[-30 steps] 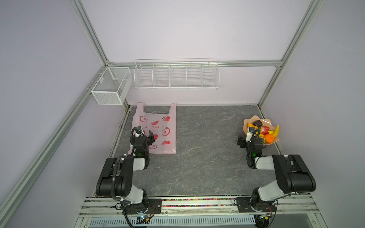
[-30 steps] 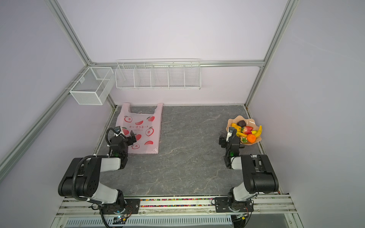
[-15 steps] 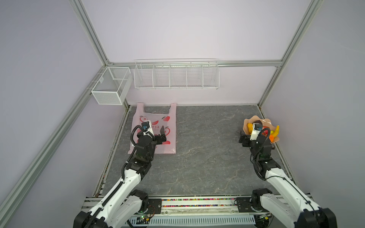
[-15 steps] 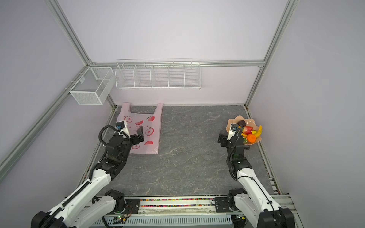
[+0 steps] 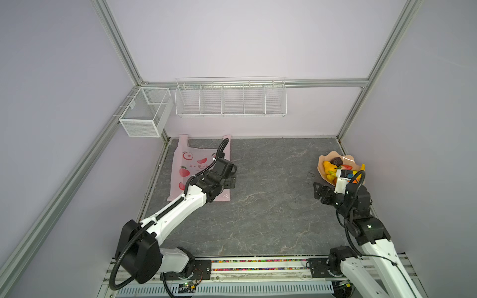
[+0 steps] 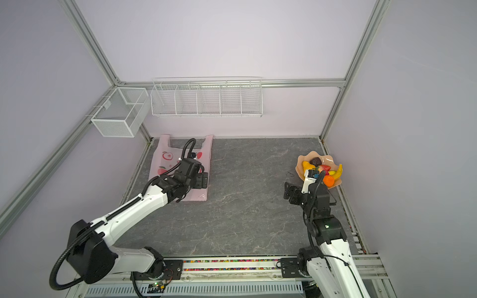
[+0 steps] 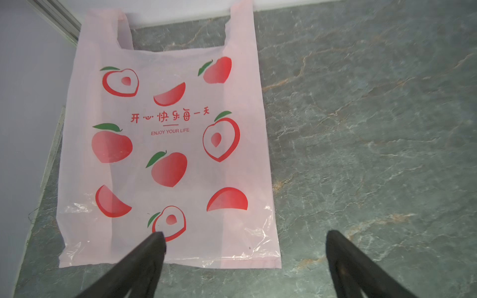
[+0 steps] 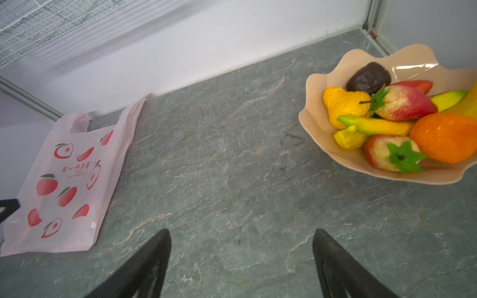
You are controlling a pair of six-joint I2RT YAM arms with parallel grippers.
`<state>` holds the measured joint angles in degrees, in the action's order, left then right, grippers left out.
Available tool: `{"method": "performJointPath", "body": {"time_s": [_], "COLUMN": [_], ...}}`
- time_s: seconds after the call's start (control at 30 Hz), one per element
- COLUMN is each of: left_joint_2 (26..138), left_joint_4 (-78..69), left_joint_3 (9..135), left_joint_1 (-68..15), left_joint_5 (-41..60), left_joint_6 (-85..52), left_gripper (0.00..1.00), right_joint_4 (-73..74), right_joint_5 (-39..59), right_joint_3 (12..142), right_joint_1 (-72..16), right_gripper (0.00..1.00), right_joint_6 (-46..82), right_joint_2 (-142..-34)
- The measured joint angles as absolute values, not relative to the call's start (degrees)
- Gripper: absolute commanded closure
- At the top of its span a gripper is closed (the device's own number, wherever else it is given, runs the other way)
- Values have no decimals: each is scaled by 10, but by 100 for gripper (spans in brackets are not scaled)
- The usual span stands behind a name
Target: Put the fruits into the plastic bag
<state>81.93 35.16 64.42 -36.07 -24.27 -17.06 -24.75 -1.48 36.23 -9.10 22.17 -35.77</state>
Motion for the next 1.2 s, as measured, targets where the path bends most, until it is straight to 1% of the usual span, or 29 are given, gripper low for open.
{"method": "performJointPath", "body": {"time_s": [0.1,0.23,0.4,0.47,0.53,0.6,0.63,0.73,0.8,0.87,0.97,1.0,1.2], "left_joint_2": [899,1002,1093,1118,1138,1152,1158,1170,1176,1178,1176,1174,1120], "left_joint_4": [402,443,482,488,492,492,492,492,489,488,479,474,459], "left_joint_3": [723,808,852,857,857,857,857,859,859,859,854,846,763], "left_joint_1": [-361,-362,-362,-362,-362,-362,-362,-362,-362,-362,-362,-362,-386], "left_joint_5": [-242,-247,-265,-272,-276,-279,-281,-287,-291,-293,-291,-288,-283], "left_joint_6": [-173,-176,-180,-180,-180,-179,-179,-176,-172,-171,-164,-159,-140], "left_gripper": [15,22,30,32,36,42,46,64,74,82,98,100,100], "right_joint_4": [-260,-262,-262,-261,-262,-262,-261,-261,-261,-261,-258,-256,-233], "right_joint_5": [1,16,31,34,37,39,40,40,39,39,34,31,18], "right_joint_3": [363,369,388,390,391,391,391,391,391,391,391,391,397], "right_joint_1": [-91,-92,-92,-92,-92,-92,-92,-92,-92,-92,-92,-92,-92], "right_gripper": [12,12,12,12,12,12,12,12,12,12,12,12,12], "right_joint_6": [237,248,251,253,254,255,255,255,255,255,255,255,258], "right_joint_2": [-362,-372,-392,-393,-393,-393,-393,-393,-393,-393,-396,-399,-442]}}
